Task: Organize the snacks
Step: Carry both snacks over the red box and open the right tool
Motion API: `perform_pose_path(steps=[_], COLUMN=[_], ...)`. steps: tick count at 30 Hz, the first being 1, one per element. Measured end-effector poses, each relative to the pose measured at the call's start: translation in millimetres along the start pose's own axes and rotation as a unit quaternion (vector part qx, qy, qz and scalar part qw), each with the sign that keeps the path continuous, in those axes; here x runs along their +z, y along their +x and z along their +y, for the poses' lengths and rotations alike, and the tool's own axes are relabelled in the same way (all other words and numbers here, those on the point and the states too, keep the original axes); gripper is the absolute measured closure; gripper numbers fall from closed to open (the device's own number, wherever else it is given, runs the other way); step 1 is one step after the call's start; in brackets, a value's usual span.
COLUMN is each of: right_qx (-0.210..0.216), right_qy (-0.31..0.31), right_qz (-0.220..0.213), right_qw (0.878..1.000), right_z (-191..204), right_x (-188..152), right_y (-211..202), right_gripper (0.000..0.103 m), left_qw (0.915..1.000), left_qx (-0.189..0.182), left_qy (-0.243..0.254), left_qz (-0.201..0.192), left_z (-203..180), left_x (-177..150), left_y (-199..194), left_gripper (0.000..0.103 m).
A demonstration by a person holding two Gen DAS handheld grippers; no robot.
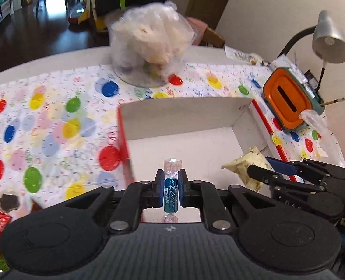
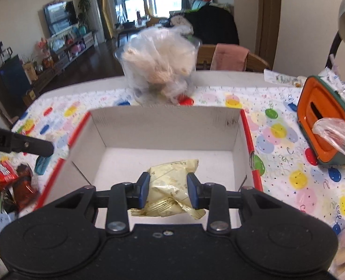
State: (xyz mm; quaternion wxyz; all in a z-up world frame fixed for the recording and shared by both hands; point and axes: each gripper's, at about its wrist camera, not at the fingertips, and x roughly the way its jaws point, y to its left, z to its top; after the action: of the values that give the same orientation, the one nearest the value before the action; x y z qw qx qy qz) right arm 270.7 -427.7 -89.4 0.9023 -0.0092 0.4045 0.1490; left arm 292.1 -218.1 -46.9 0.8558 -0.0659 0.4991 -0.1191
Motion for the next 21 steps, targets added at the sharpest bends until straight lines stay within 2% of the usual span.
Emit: perform_pose_path(steps=[6,12,21], right_qx=[0.005,0.010,0.018], right_qy=[0.005,0.004,0.000], right_qz=[0.050,0.083,0.116], right_qw=[0.999,0.996,0.993], right_z=[-13,-16,-15], right_x=[3,1,-6], right_y=[32,53,67], right_gripper=[0.070,0.070,0.070], left_qw=[0.9985,0.9934,0.9852], left_qx=[0.022,0.050,0.072], left_qy=[0.018,0.025,0.049], left_qz=[0.046,0.100,0.148], left_z=[-20,-27,-32], left_x=[16,22,12], left_y=[45,86,111], left_gripper=[0.092,0.092,0.092])
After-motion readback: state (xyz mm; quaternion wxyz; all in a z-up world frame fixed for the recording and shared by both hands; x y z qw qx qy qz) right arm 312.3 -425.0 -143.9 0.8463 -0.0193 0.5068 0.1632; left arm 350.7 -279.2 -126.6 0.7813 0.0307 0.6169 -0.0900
